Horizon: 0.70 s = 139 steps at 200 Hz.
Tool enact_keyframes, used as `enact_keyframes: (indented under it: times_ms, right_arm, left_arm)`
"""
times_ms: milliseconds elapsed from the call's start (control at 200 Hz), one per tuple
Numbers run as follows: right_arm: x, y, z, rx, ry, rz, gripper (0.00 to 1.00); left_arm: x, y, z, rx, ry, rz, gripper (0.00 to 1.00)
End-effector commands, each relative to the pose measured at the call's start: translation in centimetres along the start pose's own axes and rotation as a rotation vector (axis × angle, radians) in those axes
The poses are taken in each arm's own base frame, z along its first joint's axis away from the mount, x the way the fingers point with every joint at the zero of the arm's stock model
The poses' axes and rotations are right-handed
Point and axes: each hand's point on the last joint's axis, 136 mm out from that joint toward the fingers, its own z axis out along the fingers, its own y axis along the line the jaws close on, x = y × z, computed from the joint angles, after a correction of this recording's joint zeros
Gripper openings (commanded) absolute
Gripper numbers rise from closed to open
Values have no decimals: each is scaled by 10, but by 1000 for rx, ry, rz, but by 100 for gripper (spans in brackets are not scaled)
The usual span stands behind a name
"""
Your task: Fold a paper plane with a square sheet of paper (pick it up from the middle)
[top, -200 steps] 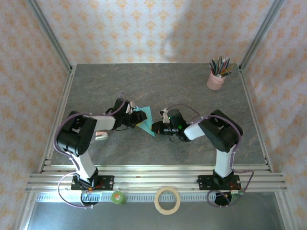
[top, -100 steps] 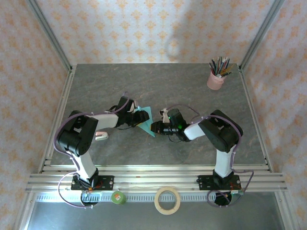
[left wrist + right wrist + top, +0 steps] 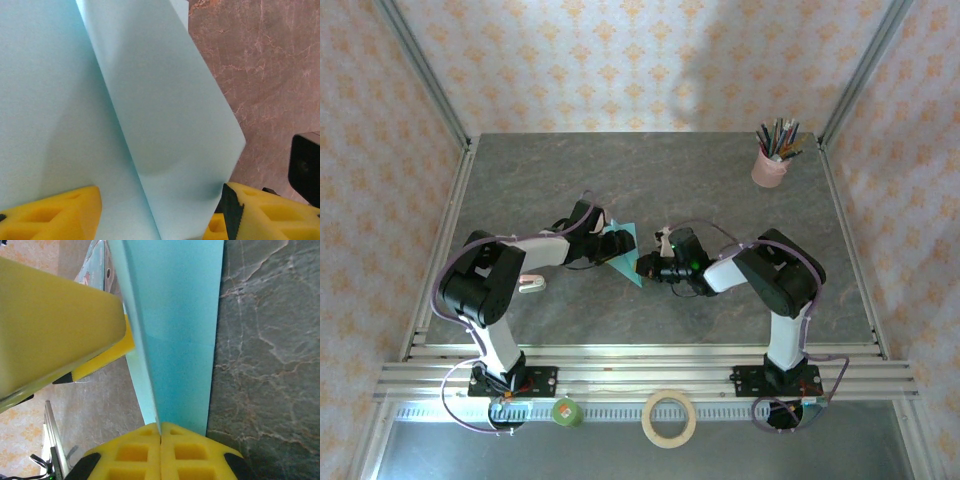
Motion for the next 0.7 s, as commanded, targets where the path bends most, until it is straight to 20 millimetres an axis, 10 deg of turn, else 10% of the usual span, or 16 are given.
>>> enact_keyframes:
  times_ms: [0, 290, 691]
  right_arm:
    - [40, -34, 2, 88, 119, 115, 5]
    - [46, -42, 0, 99, 141, 159, 4]
    - [44, -48, -8, 97, 177, 153, 4]
  left_arm:
    - [4, 18, -1, -83, 9, -16, 69]
    - [-47, -47, -47, 156, -187, 20, 70]
    - [-30, -59, -36, 451, -73, 5, 31]
